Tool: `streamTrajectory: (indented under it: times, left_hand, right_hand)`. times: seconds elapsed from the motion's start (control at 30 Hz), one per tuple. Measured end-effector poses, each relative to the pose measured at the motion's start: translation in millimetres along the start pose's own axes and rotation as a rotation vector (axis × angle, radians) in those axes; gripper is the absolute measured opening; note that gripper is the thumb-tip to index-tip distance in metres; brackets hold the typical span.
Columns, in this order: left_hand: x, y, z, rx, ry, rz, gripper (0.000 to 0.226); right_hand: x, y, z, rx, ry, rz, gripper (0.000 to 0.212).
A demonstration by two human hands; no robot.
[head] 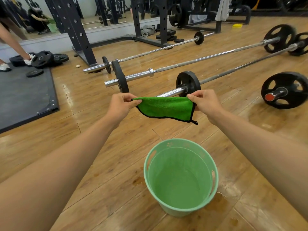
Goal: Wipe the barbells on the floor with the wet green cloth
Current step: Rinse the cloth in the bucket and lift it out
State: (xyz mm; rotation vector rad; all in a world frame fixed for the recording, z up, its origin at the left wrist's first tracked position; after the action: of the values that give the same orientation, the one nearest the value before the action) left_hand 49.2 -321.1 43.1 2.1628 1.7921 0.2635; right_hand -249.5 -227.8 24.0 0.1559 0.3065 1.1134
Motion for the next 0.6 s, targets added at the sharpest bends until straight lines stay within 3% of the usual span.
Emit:
streamTrajectory:
  times: [0.13, 0.3, 0.33, 0.47, 0.6]
  left_hand:
    - [3, -6, 13, 0.037, 0.055, 0.124, 0.016]
    - [8, -23, 24, 0.255, 0.186, 0.259, 0.028]
    - [8, -23, 24, 0.256, 0.208, 0.245, 0.028]
    - [7, -20, 27, 0.12, 0.254, 0.203, 0.027]
    - [11, -26, 29, 0.065, 0.267, 0.233, 0.022]
  right_hand:
    - [2, -4, 2, 0.206, 0.048, 0.024, 0.052]
    - [8, -20, -4, 0.071, -0.089, 0.113, 0.06]
    - [9, -25, -7, 0.002, -0.139, 0.142, 0.058]
    - [22, -41, -12, -0.206, -0.301, 0.27, 0.019]
    - [24, -42, -13, -0.248, -0.333, 0.251, 0.025]
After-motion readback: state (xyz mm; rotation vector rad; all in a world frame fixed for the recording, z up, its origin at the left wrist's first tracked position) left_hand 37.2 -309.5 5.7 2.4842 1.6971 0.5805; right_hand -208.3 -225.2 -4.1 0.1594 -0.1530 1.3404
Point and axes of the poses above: each hand's wrist, its own x-axis away from the middle knuckle, its own y-axis out of the back of the hand, z = x × y, the point moved 9 cm from there along -x, towards the middle knuckle, and after that the axes turned 7 degrees about y, right-handed, at the moved point
